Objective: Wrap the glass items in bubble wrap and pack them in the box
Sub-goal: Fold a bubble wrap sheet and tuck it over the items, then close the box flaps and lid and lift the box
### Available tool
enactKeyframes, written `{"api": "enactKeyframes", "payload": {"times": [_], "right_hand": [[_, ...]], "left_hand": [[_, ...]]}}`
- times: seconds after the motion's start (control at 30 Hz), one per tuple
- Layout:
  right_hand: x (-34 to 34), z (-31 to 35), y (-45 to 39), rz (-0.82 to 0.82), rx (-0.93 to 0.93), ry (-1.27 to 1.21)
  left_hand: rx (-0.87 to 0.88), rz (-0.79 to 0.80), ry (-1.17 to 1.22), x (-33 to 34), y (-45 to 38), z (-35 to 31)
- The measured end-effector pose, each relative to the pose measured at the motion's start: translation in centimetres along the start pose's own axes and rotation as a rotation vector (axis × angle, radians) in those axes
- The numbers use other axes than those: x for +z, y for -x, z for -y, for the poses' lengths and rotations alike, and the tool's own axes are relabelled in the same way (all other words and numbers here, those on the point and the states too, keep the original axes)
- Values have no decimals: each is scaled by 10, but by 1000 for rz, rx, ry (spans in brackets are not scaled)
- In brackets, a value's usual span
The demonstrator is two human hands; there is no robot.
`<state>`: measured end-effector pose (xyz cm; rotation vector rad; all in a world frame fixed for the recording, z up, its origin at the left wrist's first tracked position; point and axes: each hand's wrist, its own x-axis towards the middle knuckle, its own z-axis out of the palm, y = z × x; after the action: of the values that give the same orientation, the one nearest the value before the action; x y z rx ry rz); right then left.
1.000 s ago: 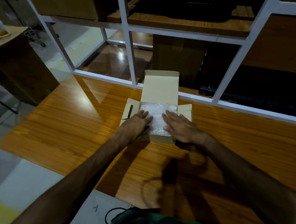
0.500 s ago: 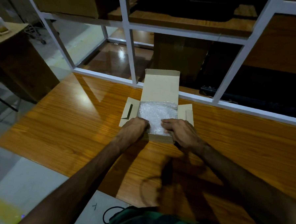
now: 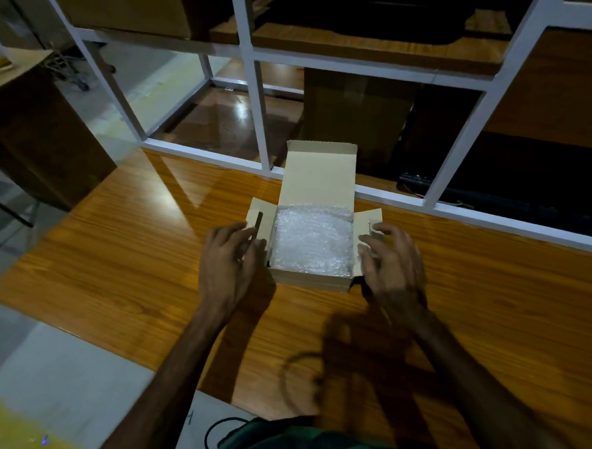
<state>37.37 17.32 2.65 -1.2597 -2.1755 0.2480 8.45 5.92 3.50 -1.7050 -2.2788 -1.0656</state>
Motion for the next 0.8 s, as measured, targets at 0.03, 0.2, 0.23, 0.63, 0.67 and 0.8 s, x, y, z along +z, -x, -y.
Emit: {"api": "enactKeyframes", "payload": {"times": [0.03,0.2,0.23,0.63,0.67,0.8], "right_hand": [[3,1,3,-25,74,-32],[13,19,-6,-98,713,-359],[15,20,-9,-80,804,-445],[27,36,-20,-65,642,-311],[29,40,-20,-69,596,-254],[34,53,-24,-31,501,-28]], "left_hand": [[-89,-24,89,4,4,2],[-565,-80,492,17,5,-1],[-627,-65,534,18,2,-2],[-613,-78,534,36,-29,-27],[-550,-85,473,38,-30,-32],[-317,-56,180,48,-28,-51]]}}
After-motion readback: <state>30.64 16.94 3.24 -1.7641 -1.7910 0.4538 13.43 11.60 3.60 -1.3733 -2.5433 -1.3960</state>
